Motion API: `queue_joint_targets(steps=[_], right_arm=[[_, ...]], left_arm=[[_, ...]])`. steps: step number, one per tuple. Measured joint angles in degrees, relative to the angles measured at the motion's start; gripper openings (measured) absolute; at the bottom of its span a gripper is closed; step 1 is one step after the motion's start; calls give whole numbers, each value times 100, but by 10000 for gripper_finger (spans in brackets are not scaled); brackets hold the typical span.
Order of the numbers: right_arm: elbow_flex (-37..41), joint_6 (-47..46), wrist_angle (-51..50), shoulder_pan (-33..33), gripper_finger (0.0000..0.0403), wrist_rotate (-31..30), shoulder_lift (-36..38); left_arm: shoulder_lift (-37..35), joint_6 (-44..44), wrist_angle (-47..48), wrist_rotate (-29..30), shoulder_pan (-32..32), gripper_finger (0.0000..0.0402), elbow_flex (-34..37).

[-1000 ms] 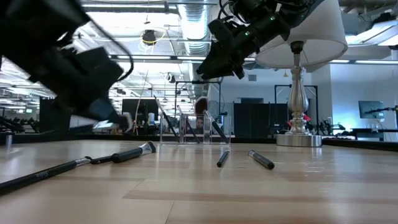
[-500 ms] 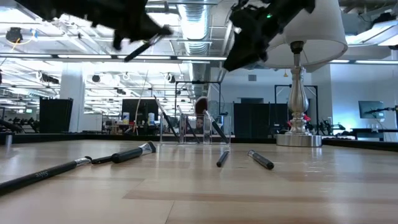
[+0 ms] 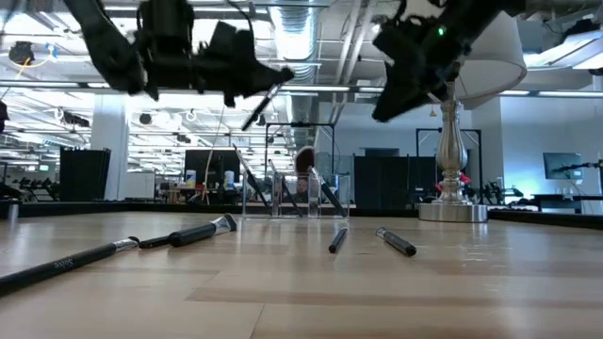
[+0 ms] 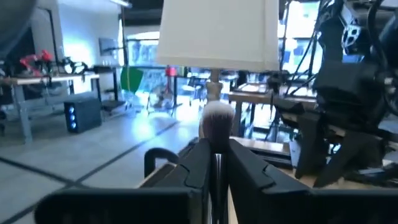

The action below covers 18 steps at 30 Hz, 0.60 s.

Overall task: Sort items
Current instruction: Put the left powder brush into the transparent organizer

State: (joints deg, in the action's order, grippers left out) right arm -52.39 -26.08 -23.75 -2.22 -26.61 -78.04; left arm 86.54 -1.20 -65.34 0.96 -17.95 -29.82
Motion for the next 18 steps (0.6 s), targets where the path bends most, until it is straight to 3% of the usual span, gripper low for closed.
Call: queue_joint_targets(steps=[5,10,18], right_arm=[[353,-804,74,-110,92,-56,4],[578,-1108,246,-275,92,-55,-7],[587,-1097,656,-412,92,-36,-7]], left_arm=[[972,274,-1076,-239,-118,37,0],[1704,19,-2059,-233,-114,49,0],[2442,14,-2237,-231,-114,40,-149]])
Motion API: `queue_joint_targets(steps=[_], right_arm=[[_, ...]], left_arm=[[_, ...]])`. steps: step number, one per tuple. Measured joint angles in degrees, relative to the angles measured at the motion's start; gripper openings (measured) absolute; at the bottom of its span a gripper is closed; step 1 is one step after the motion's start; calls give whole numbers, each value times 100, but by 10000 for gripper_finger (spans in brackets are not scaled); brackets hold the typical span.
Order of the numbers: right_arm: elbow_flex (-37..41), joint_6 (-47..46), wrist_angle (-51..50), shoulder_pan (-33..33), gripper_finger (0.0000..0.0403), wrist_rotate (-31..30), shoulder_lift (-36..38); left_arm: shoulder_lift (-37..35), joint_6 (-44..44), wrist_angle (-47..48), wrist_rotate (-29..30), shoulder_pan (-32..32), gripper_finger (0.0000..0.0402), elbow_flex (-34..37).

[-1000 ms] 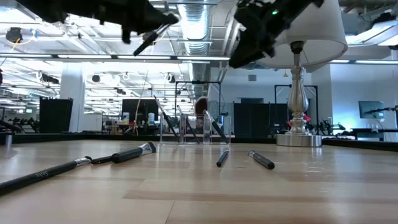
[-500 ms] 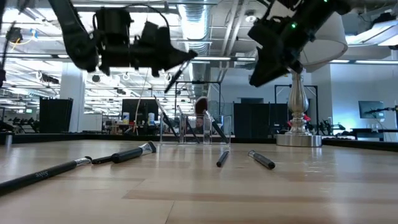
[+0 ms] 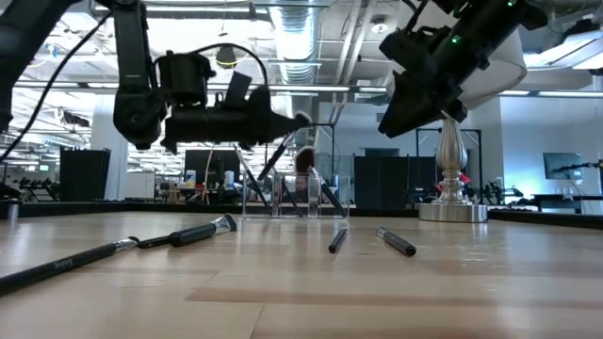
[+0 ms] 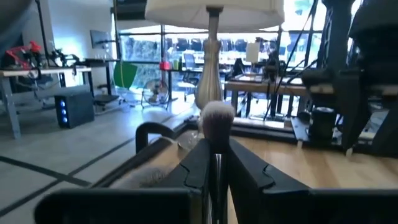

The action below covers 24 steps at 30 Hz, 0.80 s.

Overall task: Sort items
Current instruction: Put the left powder brush into the transparent organizer, then put the foundation brush into the transparent organizer

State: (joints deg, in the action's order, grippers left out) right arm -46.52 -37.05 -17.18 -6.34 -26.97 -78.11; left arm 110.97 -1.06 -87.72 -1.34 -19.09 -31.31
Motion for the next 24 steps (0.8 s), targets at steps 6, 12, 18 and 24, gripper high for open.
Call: queue_joint_targets(steps=[6,12,18,24], right_arm=[[0,523,127,86,92,3,7],[0,612,328,225,92,32,11],[0,854,417,322,92,379,11],[-2,1067,648,298,94,456,-34]], left_arm=[[132,40,24,5,0,64,24],[132,43,25,119,2,77,162],[-458,-24,47,326,2,79,297],[-2127,-10,406,323,12,79,743]])
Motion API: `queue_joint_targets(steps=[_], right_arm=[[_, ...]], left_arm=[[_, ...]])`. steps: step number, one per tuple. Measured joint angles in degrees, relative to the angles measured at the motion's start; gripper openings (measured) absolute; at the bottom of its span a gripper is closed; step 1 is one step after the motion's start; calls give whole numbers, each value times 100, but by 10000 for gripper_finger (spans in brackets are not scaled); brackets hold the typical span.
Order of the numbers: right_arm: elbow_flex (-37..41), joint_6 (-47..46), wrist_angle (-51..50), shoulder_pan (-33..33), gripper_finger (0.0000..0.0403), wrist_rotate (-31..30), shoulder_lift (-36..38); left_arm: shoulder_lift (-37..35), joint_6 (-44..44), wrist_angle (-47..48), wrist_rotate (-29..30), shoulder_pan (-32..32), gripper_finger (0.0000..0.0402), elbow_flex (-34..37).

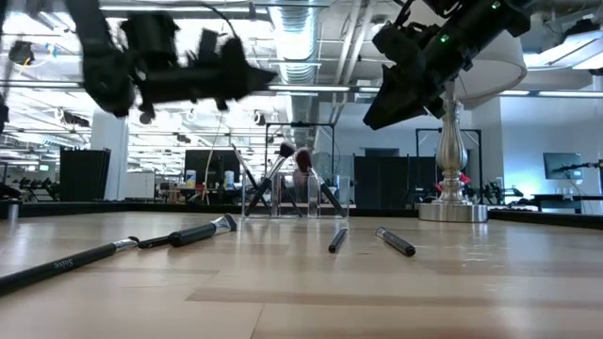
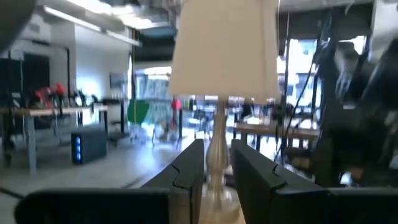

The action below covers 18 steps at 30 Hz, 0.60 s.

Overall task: Sort items
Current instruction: Put the foundation brush into the transparent organizer

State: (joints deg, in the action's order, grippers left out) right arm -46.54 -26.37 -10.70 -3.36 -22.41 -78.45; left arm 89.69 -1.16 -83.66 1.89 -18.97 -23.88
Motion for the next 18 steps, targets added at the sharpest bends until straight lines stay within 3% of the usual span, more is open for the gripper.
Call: queue_joint_targets(steps=[6,12,18], right_arm=[[3,453,148,-115,113,347,-287],[-10,1320,749,-117,162,1999,-756],[-28,3043,737,-115,212,3938,-1117]], left_arm=[[-1739,14,1308,-63,246,79,654],[-2591,14,1956,-63,440,79,1200],[-2591,13,1945,125,438,79,1457]])
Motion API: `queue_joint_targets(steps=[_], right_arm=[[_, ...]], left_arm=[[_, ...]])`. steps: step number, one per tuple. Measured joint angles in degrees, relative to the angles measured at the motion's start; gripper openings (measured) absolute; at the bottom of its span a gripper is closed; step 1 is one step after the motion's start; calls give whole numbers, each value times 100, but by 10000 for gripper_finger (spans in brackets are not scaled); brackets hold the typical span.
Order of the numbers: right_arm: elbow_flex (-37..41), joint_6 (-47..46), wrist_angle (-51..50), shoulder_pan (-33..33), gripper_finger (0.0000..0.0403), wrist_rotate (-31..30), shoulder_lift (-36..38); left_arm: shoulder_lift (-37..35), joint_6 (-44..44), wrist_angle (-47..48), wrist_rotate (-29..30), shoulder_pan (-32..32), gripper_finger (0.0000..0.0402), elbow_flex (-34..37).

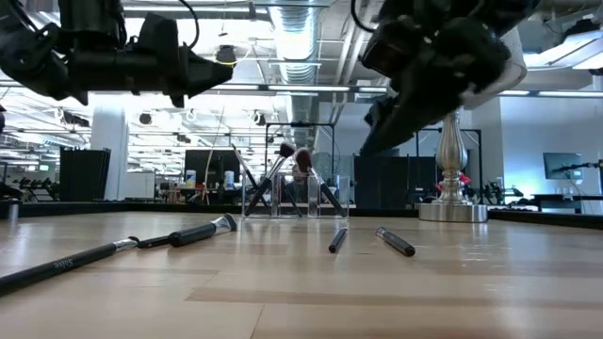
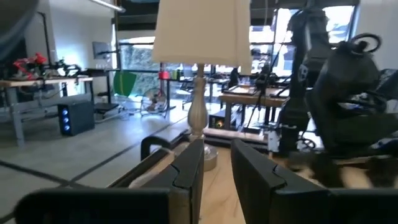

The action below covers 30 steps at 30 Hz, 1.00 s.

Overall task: Sort items
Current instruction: Put the foundation brush into the transparent organizer

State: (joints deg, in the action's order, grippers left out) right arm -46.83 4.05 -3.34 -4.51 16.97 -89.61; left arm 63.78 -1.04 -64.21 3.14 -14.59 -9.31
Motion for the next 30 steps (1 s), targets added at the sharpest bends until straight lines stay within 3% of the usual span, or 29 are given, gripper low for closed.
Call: queue_joint_targets(steps=[2,4,7,16,19,24,30], right_arm=[[-4,287,187,-8,224,720,-241],[-4,335,451,-13,234,970,-535],[-4,434,649,11,243,970,-974],[-24,2516,728,28,237,974,-1790],[-37,2768,748,125,230,919,-1898],[-46,3032,709,172,195,981,-1972],[-38,2725,850,40,105,829,-1966]], left_arm=[[38,0,-5,48,0,79,10],[45,2,-9,48,0,79,10],[45,2,-10,48,0,79,10],[42,5,-13,48,0,79,8],[42,44,-13,50,0,79,8],[42,45,-13,136,-1,79,8],[42,45,-13,155,-2,79,8]])
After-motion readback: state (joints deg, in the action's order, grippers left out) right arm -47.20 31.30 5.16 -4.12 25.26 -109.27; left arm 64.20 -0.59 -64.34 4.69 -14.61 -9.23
